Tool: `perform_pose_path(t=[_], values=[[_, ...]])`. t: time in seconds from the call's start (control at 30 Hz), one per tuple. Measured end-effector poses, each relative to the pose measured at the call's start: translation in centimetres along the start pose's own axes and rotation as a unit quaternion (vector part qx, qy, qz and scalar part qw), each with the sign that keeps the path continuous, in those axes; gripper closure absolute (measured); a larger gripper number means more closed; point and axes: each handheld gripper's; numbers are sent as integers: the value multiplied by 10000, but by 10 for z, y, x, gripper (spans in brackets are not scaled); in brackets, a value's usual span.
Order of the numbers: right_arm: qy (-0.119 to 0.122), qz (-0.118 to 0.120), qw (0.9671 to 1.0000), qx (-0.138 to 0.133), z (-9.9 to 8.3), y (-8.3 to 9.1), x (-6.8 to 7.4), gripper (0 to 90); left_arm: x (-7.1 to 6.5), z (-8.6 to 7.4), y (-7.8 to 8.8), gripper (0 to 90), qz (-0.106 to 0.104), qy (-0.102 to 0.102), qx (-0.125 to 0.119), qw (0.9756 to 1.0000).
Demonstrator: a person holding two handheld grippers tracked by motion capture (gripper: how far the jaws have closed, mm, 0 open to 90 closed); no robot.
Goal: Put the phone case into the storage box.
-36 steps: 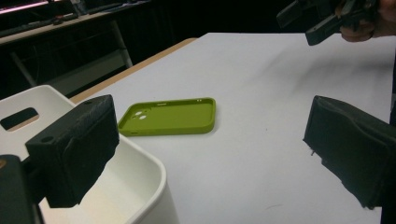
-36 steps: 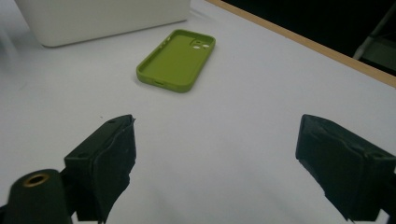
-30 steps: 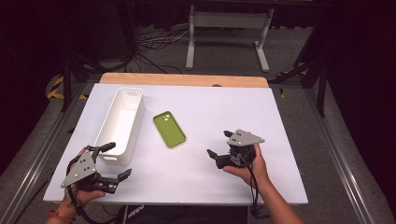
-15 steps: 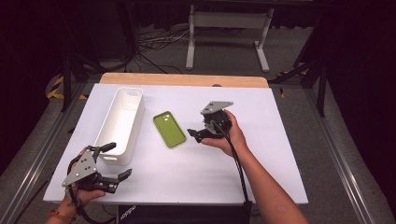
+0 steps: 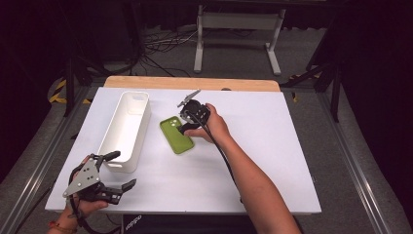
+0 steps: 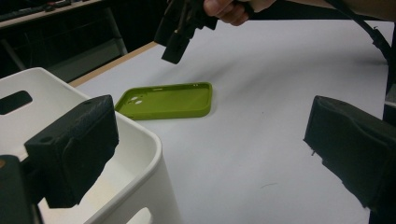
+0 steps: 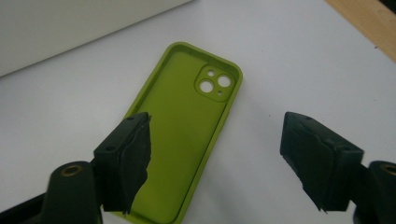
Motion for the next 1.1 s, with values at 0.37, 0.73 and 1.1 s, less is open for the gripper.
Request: perform_pose_path(t=[0.37, 0.73, 1.1], values=[[-588, -37, 9979, 270, 16, -32, -26, 261, -1, -3, 3, 37, -8, -5, 80, 10000], [-903, -37, 9957, 214, 19, -53, -40, 438, -5, -4, 6, 39, -15, -87, 146, 9999], [-1123, 126, 9934, 173, 18, -67, -47, 684, -5, -5, 10, 42, -9, -141, 179, 9997]])
Point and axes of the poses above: each handheld gripper's, and its own axes: y roughly backward along the jaws, z roughly out of its top, x roughly to its left, and after that the axes turned 13 degrees about z, right-handed
